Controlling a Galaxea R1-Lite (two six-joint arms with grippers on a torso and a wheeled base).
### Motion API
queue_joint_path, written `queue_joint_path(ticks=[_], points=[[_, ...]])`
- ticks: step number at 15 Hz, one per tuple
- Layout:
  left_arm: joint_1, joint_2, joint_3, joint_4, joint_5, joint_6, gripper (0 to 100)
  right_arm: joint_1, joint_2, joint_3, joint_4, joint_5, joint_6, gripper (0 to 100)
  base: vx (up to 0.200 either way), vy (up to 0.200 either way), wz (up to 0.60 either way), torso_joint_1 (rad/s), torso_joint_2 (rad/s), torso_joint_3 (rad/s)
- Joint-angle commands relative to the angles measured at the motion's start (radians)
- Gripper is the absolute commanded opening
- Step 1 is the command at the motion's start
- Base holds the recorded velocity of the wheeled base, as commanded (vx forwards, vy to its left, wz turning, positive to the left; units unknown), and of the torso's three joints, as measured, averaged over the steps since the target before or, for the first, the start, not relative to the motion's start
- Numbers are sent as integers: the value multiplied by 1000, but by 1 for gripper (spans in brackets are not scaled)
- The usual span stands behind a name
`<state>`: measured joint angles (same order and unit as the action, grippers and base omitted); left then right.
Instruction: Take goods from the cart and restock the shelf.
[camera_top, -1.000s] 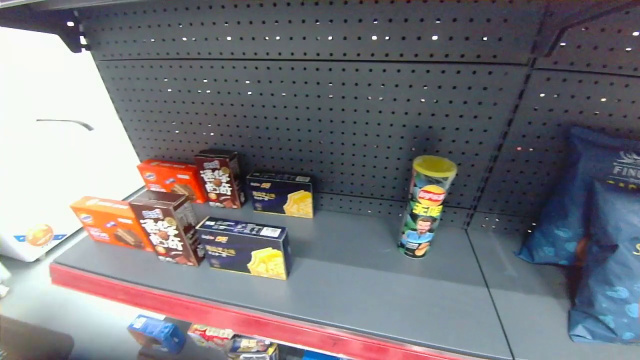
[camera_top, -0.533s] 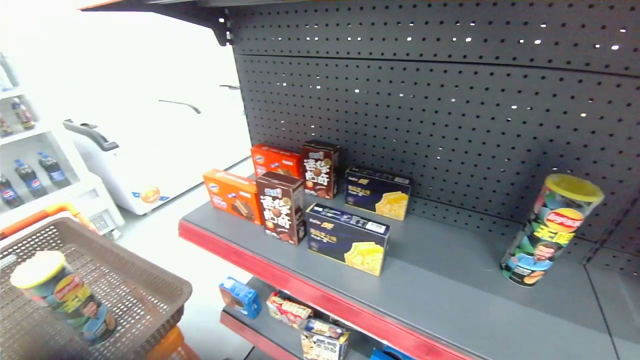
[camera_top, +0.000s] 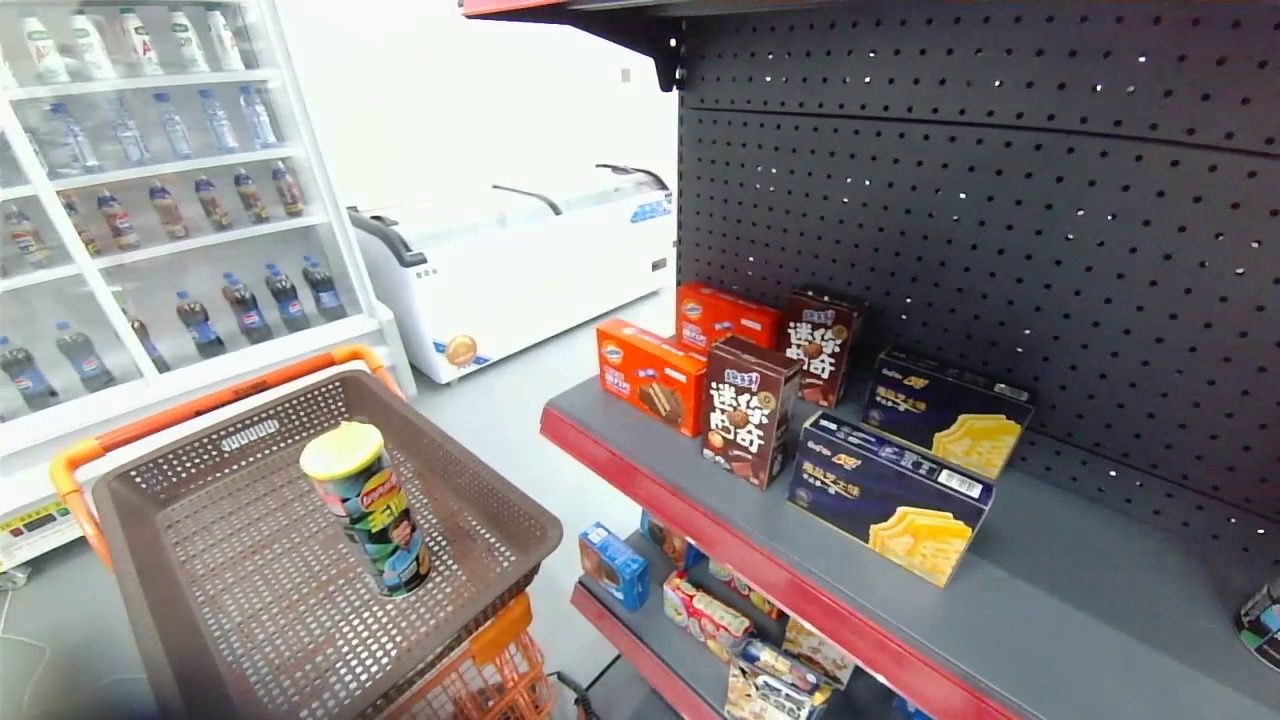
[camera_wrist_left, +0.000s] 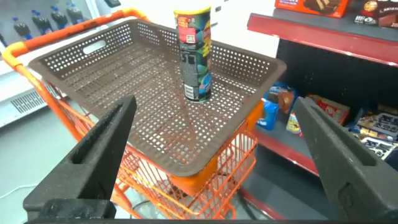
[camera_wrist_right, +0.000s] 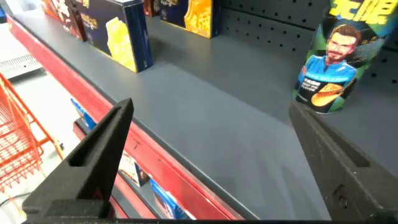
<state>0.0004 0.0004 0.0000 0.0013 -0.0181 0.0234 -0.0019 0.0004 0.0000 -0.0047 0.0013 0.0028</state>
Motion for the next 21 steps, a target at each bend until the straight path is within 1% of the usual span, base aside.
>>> queue_joint_path(ticks=[1, 5, 6, 7, 8, 9, 10, 11, 12, 13, 14, 15, 16, 17, 18, 19, 20, 21], points=[[1, 0, 0, -1, 1, -2, 100, 0, 1, 0, 0, 0, 0, 100, 0, 0, 0, 0, 0, 0], [1, 0, 0, -1, 3, -5, 100, 0, 1, 0, 0, 0, 0, 100, 0, 0, 0, 0, 0, 0], [3, 0, 0, -1, 18, -3, 100, 0, 1, 0, 0, 0, 0, 100, 0, 0, 0, 0, 0, 0], [3, 0, -17, -12, 36, 10, 100, 0, 1, 0, 0, 0, 0, 100, 0, 0, 0, 0, 0, 0], [6, 99, -287, 31, 26, 181, 100, 0, 1, 0, 0, 0, 0, 100, 0, 0, 0, 0, 0, 0], [1, 279, -434, 137, 24, 250, 100, 0, 1, 0, 0, 0, 0, 100, 0, 0, 0, 0, 0, 0], [4, 348, -526, 175, 26, 248, 100, 0, 1, 0, 0, 0, 0, 100, 0, 0, 0, 0, 0, 0], [3, 524, -598, 192, 40, 204, 100, 0, 1, 0, 0, 0, 0, 100, 0, 0, 0, 0, 0, 0], [6, 615, -635, 152, 40, 150, 100, 2, 1, 0, 0, 0, 0, 100, 0, 0, 0, 0, 0, 0], [6, 642, -652, 144, 38, 141, 100, 0, 1, 0, 0, 0, 0, 100, 0, 0, 0, 0, 0, 0], [-94, 797, -696, 106, 44, 119, 100, 0, 1, 0, 0, 0, 0, 100, 0, 0, 0, 0, 0, 0], [-102, 823, -696, 109, 38, 98, 100, 0, 1, 0, 0, 0, 0, 100, 0, 0, 0, 0, 0, 0], [-96, 909, -695, 103, -25, 52, 100, 0, 1, 0, 0, 0, 0, 100, 0, 0, 0, 0, 0, 0], [-57, 989, -699, 82, -109, 46, 100, 0, 1, 0, 0, 0, 0, 100, 0, 0, 0, 0, 0, 0], [3, 1053, -698, 45, -134, 46, 100, 0, 1, 0, 0, 0, 0, 100, 0, 0, 0, 0, 0, 0], [84, 1099, -681, 5, -209, 56, 100, 0, 1, 0, 0, 0, 0, 100, 0, 0, 0, 0, 0, 0], [135, 1122, -669, -6, -253, 82, 100, 0, 1, 0, 0, 0, 0, 100, 0, 0, 0, 0, 0, 0], [219, 1178, -647, -17, -292, 174, 100, 0, 1, 0, 0, 0, 0, 100, 0, 0, 0, 0, 0, 0]])
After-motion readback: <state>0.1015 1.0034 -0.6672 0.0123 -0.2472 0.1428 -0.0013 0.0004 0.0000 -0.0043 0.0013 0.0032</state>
